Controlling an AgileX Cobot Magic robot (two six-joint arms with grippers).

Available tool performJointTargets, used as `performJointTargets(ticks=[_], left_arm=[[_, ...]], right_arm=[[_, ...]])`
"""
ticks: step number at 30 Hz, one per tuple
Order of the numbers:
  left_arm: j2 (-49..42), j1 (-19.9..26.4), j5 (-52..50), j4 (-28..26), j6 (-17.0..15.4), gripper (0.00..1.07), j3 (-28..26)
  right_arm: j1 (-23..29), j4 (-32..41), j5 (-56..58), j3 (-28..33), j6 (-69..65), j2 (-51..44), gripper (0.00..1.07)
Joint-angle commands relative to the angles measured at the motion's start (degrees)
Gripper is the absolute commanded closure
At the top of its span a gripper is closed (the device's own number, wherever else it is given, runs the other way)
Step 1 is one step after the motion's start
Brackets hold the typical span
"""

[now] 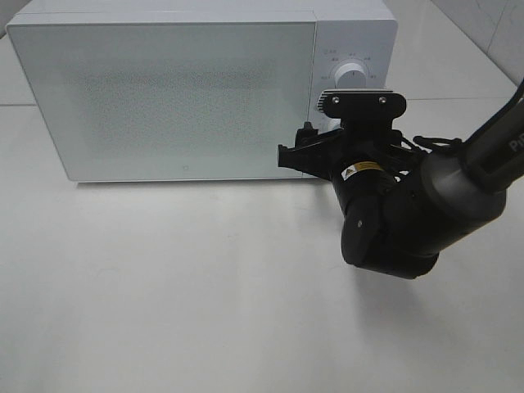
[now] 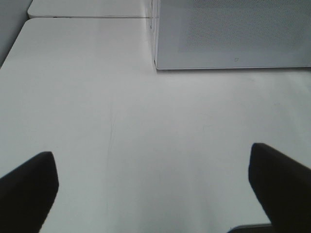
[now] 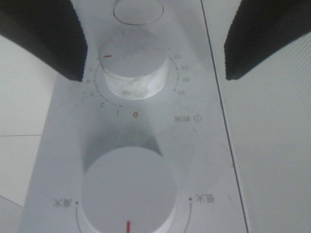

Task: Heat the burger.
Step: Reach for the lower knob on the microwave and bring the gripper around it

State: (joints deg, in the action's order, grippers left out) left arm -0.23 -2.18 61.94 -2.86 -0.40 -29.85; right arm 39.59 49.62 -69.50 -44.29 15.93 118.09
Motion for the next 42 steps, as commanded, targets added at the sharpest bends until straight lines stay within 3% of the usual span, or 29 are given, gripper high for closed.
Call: performJointTargets(ticks=[1, 26, 30, 31, 33, 34, 37, 39, 42], left_arm=[[-0.97, -0.06, -0.46, -0.23, -0.06, 0.07, 0.29], [-0.97, -0.06, -0.46, -0.23, -0.06, 0.07, 0.29], [-0.97, -0.06, -0.46, -0.23, -0.06, 0.07, 0.29], [-0.97, -0.06, -0.46, -0.23, -0.06, 0.07, 0.29], [-0.97, -0.06, -0.46, -0.23, -0.06, 0.07, 0.29], [-0.97, -0.06, -0.46, -0.23, -0.06, 0.07, 0.29], [-0.97, -0.06, -0.46, -0.23, -0.06, 0.07, 0.29], [-0.97, -0.06, -0.46, -0.23, -0.06, 0.07, 0.29], [-0.97, -0.06, -0.46, -0.23, -0.06, 0.07, 0.29]], right_arm=[[-0.23, 1.09, -7.91, -0.86, 0.74, 0.4, 0.31], [-2.81, 0.92, -8.82, -2.92, 1.55, 1.32, 0.34], [-2.81, 0.63, -9.11, -2.92, 2.18, 1.32, 0.43], [-2.81, 0.63, -9.11, -2.92, 2.18, 1.32, 0.5], [-2.81, 0.63, -9.11, -2.92, 2.18, 1.32, 0.53], [-2.81, 0.63, -9.11, -2.92, 2.12, 1.32, 0.62], [-2.81, 0.63, -9.05, -2.92, 2.06, 1.32, 0.68], [-2.81, 0.46, -8.65, -2.92, 0.86, 1.32, 0.89], [-2.81, 0.46, -8.48, -2.92, 0.86, 1.32, 0.97]])
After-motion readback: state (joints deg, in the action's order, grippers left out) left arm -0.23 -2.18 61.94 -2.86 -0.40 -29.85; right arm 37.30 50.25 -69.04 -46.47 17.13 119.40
